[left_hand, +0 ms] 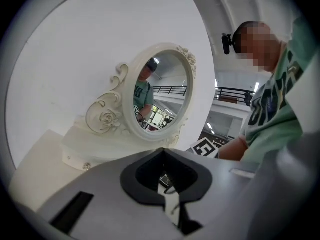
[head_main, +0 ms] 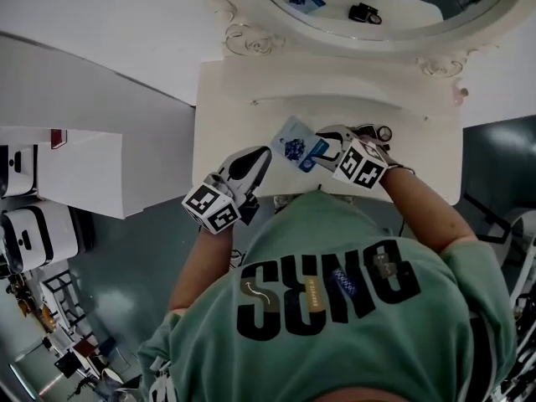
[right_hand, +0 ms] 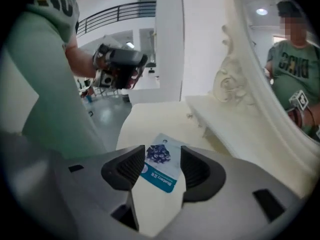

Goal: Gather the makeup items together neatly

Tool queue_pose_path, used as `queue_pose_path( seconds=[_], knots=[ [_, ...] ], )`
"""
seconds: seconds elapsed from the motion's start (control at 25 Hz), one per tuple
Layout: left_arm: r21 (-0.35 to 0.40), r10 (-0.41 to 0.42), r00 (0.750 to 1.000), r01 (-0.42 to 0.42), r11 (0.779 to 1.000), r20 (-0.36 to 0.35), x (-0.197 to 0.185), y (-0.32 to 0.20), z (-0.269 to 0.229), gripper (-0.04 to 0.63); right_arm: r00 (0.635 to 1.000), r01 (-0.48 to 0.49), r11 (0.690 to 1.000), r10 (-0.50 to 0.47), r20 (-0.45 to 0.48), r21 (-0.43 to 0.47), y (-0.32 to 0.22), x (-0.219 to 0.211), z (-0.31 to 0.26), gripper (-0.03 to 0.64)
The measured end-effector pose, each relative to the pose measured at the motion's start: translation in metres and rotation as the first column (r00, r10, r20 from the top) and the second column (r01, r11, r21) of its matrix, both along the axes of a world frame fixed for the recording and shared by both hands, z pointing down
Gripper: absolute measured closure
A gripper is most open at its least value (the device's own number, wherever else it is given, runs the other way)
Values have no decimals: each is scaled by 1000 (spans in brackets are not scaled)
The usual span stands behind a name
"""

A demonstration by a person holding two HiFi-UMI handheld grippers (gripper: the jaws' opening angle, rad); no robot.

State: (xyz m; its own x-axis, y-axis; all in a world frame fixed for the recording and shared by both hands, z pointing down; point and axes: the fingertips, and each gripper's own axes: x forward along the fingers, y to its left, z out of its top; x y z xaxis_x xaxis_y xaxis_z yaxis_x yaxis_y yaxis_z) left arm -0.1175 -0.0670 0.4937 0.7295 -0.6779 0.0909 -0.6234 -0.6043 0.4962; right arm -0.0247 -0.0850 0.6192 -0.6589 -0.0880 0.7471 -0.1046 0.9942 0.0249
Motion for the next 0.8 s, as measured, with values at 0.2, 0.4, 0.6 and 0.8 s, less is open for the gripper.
queue_pose_path(
  seconds=[0.2,0.4,0.6,0.8],
  knots=[
    [-29,-53,999,53,998,-3,-39,10,19,586,973,147,989,-148,-177,-17,7,-42,75,310],
    [-78,-107,994,106,991,-16,-68,28,40,586,964,112,991,-127,-234,-75,0,-54,117,285],
    [-94,-124,992,121,988,-36,-81,35,49,586,973,102,990,-119,-199,-96,-2,-55,121,278],
    [-74,-95,995,92,993,-31,-76,34,49,586,969,127,988,-142,-204,-88,9,-54,118,410]
  ],
)
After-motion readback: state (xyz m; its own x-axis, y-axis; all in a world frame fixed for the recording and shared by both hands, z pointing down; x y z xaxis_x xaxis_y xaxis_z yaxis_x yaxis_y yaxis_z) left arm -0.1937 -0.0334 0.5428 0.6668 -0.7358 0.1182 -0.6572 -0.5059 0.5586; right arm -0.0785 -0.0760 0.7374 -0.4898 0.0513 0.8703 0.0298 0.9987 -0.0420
